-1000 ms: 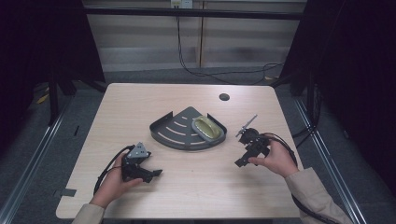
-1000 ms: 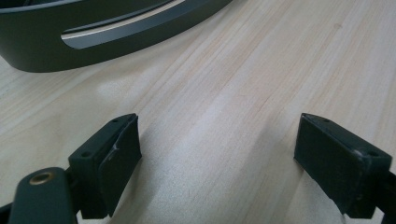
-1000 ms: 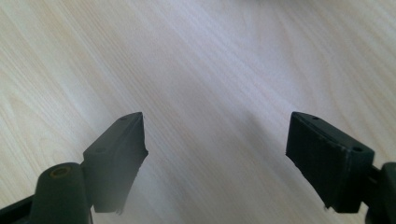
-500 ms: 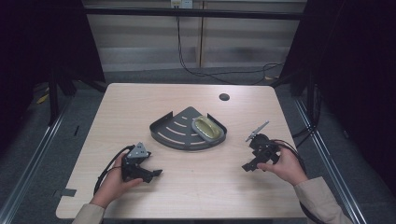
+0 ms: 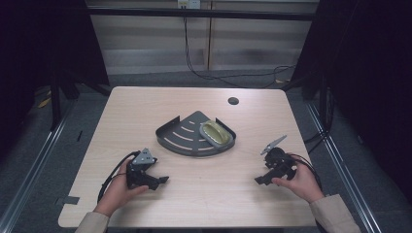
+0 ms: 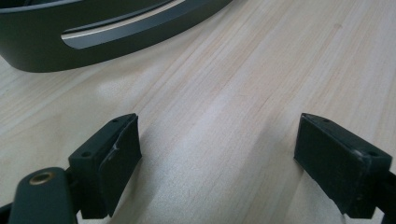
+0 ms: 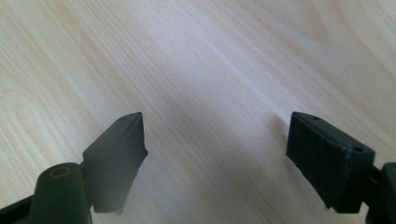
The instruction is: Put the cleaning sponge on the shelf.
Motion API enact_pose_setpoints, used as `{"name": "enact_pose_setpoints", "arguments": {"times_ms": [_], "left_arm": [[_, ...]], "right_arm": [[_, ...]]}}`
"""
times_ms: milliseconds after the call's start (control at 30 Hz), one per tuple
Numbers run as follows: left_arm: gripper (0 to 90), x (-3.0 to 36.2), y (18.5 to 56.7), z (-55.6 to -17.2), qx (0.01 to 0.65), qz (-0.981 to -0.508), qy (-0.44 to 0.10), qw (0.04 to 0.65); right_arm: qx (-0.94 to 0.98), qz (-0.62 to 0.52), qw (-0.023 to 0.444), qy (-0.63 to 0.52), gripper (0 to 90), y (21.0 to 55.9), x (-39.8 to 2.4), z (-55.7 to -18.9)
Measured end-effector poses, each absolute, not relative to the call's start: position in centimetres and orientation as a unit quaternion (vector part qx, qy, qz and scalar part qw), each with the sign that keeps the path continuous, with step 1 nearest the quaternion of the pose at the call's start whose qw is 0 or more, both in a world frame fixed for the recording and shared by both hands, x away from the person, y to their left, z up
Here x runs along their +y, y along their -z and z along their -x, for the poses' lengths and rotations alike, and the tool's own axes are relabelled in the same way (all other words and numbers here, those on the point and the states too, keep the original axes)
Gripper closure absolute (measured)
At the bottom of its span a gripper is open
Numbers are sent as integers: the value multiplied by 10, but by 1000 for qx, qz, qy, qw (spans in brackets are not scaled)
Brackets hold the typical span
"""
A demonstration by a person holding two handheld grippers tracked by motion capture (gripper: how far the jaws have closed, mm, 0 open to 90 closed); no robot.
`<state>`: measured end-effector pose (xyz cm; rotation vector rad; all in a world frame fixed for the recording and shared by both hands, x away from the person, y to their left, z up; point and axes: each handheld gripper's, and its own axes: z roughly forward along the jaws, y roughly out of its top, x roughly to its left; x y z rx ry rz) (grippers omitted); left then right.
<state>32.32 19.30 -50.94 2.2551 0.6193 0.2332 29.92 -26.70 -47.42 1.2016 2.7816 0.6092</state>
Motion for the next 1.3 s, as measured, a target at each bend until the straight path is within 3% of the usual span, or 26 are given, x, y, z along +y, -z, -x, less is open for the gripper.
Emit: {"name": "enact_pose_setpoints", "arguments": {"times_ms": [967,1200,1300], "left_arm": [[139,193,509,-323,245,-885,-91,385],[139,193,509,-323,245,-885,-93,385],[139,193,509,-323,245,-885,-93,384]], "right_arm": [[847,-368,140,-358,125,510,-294,-260],[845,-374,138,-356,124,509,-292,-262],[861,-388,116,-308,171,499,-283,-271]]}}
